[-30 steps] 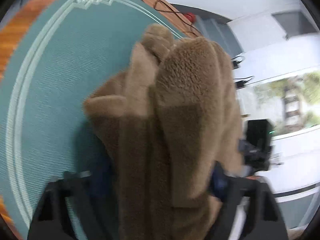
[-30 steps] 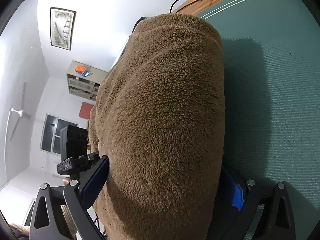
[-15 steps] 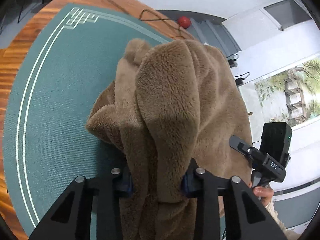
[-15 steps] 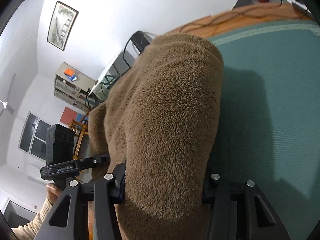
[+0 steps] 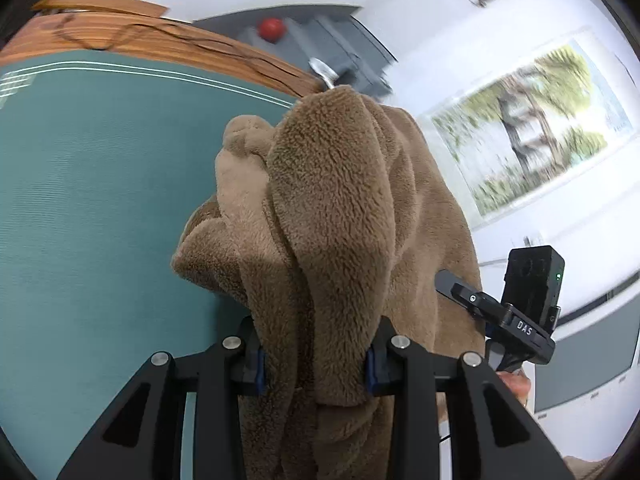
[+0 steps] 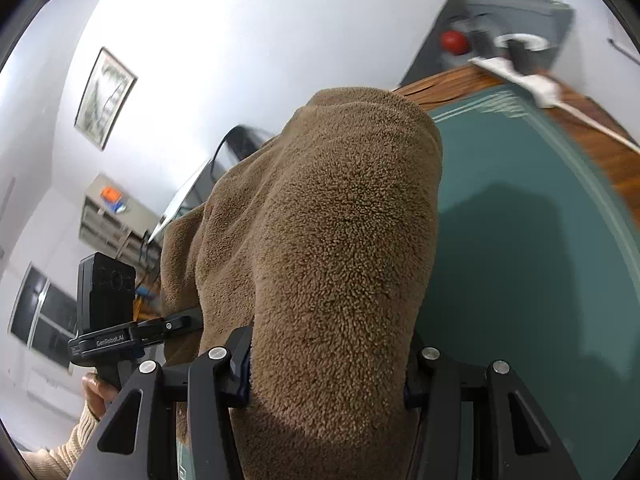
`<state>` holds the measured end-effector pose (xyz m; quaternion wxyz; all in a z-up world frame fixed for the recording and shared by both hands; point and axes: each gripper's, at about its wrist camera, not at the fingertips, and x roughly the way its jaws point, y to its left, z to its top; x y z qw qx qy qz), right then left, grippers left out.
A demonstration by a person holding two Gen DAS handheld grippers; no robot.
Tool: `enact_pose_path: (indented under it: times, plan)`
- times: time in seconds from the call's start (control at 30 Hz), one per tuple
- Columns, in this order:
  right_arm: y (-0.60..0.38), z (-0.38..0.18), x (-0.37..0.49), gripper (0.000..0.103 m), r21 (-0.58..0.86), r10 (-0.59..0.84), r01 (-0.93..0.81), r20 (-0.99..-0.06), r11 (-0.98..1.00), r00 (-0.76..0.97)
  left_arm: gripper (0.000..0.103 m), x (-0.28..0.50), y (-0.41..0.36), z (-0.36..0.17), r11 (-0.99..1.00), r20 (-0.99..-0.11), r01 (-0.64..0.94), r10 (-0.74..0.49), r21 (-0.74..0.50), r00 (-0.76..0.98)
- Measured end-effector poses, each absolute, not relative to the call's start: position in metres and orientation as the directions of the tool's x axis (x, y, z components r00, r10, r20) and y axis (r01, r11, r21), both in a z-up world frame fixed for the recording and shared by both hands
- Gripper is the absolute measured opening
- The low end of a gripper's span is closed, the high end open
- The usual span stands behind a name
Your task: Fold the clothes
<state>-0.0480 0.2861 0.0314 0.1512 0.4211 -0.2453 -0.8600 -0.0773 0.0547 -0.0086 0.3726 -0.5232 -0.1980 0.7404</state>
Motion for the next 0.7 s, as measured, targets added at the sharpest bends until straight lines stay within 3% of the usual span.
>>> enact_pose_path:
  times: [0.37, 0.53, 0.63, 0.7]
  plan:
    - [0.515, 0.016, 0.046, 0.053, 0.529, -0.34, -0.107, -0.674, -0.842, -0.656, 0.038, -0.05, 0.254, -0.028, -0.669, -0.698, -0.406, 0.709, -0.623, -0.098]
    - [0.57, -0.008, 0.049, 0.053, 0.486, -0.29, -0.161, -0.721, -0.859, -0.63, 0.04, -0.039, 0.332, -0.042, -0.695, -0.743, -0.427, 0.665, -0.579, -0.076]
    - [0.583, -0.022, 0.051, 0.054, 0.471, -0.295, -0.157, -0.743, -0.868, -0.601, 0.049, -0.037, 0.35, -0.058, -0.739, -0.789, -0.425, 0.608, -0.523, -0.087]
    - [0.587, -0.026, 0.052, 0.062, 0.463, -0.292, -0.152, -0.748, -0.873, -0.596, 0.069, -0.035, 0.352, -0.057, -0.768, -0.811, -0.436, 0.57, -0.469, -0.131]
